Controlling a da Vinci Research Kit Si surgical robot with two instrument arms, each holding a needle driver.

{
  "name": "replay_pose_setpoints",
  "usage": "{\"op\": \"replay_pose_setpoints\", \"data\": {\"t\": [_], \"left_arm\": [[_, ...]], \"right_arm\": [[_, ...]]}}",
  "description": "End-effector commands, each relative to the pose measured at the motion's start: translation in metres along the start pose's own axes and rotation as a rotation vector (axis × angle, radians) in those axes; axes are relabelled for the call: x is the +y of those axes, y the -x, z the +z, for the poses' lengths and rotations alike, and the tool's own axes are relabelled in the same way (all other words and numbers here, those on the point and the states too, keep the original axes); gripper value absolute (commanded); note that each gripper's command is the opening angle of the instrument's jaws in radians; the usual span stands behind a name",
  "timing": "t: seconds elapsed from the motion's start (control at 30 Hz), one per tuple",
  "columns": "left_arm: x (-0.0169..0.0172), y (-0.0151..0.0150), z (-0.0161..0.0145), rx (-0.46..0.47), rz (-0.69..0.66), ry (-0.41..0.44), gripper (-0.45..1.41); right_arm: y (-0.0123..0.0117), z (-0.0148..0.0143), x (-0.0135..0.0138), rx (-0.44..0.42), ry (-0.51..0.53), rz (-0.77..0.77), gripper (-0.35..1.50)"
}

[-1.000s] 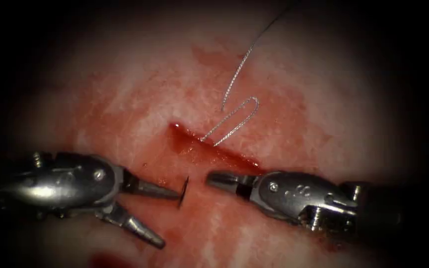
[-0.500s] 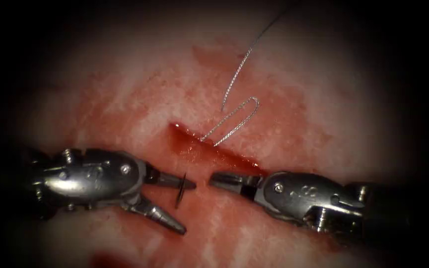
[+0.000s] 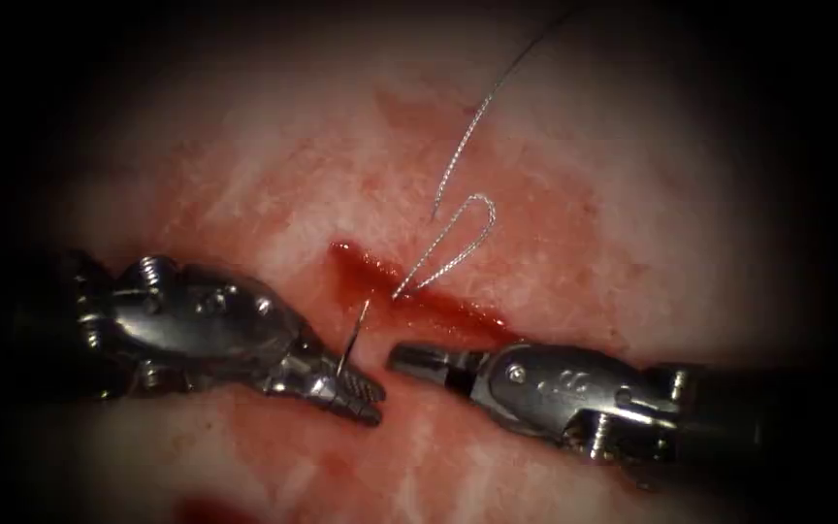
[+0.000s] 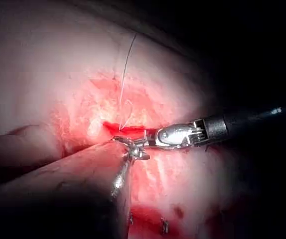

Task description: Wound Closure

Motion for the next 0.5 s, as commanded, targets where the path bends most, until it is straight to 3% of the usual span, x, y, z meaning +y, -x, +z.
{"op": "replay_pose_setpoints", "data": {"t": [0.03, 0.17, 0.5], "left_arm": [[-0.0002, 0.0004, 0.0008, 0.005, -0.022, 0.005, -0.35], [0.0009, 0.0001, 0.0008, 0.002, -0.122, 0.033, -0.35], [0.004, -0.0012, -0.0014, -0.008, -0.185, 0.076, -0.35]], "right_arm": [[0.0005, 0.0011, -0.0004, -0.003, -0.001, -0.009, -0.13], [0.0014, 0.0018, -0.0001, -0.019, 0.003, -0.017, -0.13], [0.0019, 0.0019, 0.0003, -0.027, 0.001, -0.022, -0.15]]}}
